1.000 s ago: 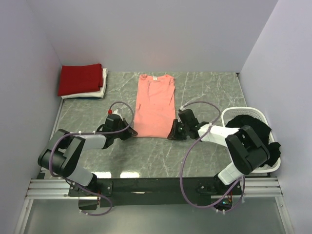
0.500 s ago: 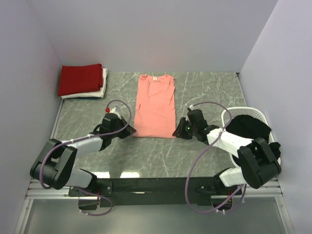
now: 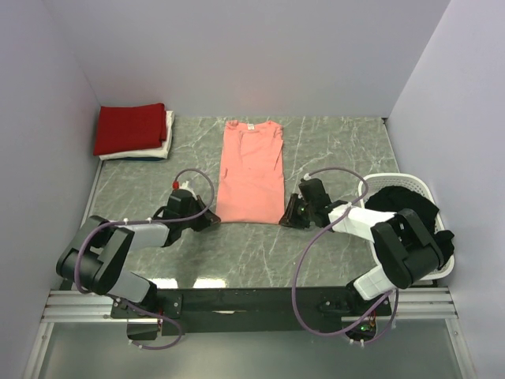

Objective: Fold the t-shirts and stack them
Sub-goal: Fold the tshirt

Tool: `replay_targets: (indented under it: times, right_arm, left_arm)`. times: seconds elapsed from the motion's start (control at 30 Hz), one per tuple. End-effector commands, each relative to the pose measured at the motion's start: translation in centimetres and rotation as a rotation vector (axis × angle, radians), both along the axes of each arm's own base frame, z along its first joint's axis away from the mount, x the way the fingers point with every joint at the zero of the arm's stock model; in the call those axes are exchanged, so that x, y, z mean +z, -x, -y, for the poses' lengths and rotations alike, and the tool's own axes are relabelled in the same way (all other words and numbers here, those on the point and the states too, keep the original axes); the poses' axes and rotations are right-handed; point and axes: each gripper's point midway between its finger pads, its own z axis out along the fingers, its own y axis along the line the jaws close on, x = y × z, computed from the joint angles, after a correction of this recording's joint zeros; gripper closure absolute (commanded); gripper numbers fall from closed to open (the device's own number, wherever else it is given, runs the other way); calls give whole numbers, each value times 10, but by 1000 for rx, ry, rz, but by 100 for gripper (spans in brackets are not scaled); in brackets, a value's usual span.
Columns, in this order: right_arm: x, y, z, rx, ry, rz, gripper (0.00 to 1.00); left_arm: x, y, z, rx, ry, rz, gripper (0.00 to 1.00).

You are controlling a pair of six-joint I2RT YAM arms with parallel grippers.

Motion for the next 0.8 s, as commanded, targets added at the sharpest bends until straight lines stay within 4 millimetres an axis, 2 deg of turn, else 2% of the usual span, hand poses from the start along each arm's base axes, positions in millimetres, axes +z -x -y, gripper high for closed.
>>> replay_targets:
  times: [0.0,0.1,0.17,0.2,0.23,0.3,0.37,0.53,0.77]
  right_arm:
    - [7,-7,6,-27,-4,48,69]
    - [17,-5,10,-38,-10,79,67]
    - [18,-4,17,-57,0,88,61]
    - [20,-3,18,-57,-2,95,59]
    - [20,-2,19,-63,-9,96,54]
    - [19,0,19,-64,-20,95,50]
    - [20,-3,16,-66,-36,100,48]
    - [15,-11,6,-58,-64,80,50]
    - [5,-13,-2,-59,-85,55,53]
  left_arm:
    - [-9,8,-2,-8,-11,-14,99]
    - [1,11,-5,-4,-18,2,97]
    - [6,14,-9,7,-24,7,94]
    - [17,11,-12,21,-25,42,92]
    - [16,15,-16,27,-40,30,83]
    - [25,13,-21,49,-50,67,75]
    - [25,12,-25,56,-73,72,67]
    - [13,6,-19,29,-88,45,57]
    - [-8,6,-12,14,-64,3,52]
